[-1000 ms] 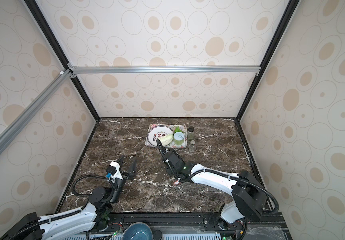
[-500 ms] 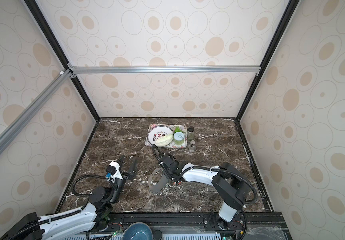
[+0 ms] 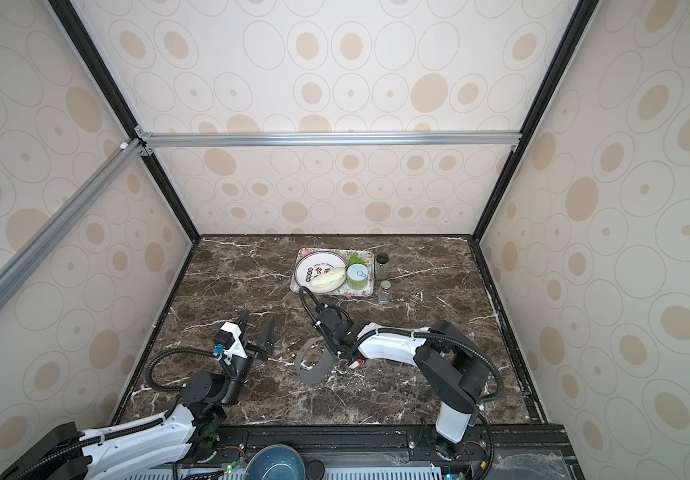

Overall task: Put the keys on the keyring
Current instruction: 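Set the metal plate flat on the table beside the keys with the right gripper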

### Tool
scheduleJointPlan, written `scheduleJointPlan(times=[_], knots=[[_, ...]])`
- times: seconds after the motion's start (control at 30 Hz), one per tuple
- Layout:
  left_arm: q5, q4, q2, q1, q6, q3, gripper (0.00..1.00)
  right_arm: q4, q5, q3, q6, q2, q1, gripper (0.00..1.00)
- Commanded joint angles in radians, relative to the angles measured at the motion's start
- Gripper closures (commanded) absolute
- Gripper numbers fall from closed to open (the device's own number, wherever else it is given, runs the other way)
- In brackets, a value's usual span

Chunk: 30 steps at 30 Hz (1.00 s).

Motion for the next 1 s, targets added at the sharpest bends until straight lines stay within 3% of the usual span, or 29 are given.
scheduleJointPlan(times=[0.0, 0.37, 0.53, 0.73, 0.87, 0.97], knots=[[-0.004, 0.019, 0.003, 0.012, -0.025, -0.014, 0.29, -0.024, 0.010, 0.019, 0.026, -0.006, -0.018, 0.82], [-0.004, 0.010, -0.009, 0.014, -0.021, -0.014, 0.28, 0.043, -0.002, -0.055, 0.053, -0.117, -0.036, 0.79], [-0.001, 0.009, -0.002, 0.015, -0.018, -0.013, 0.27, 0.170, -0.118, -0.161, 0.016, -0.243, -0.036, 0.76], [0.052, -0.026, 0.021, 0.017, 0.000, 0.014, 0.27, 0.169, -0.293, -0.267, 0.053, -0.364, -0.038, 0.76], [0.122, -0.056, 0.067, 0.016, -0.021, 0.052, 0.27, 0.338, -0.328, -0.442, 0.074, -0.456, -0.038, 0.74], [0.154, -0.064, 0.119, 0.018, -0.039, 0.074, 0.27, 0.338, -0.388, -0.416, 0.079, -0.446, -0.041, 0.74]])
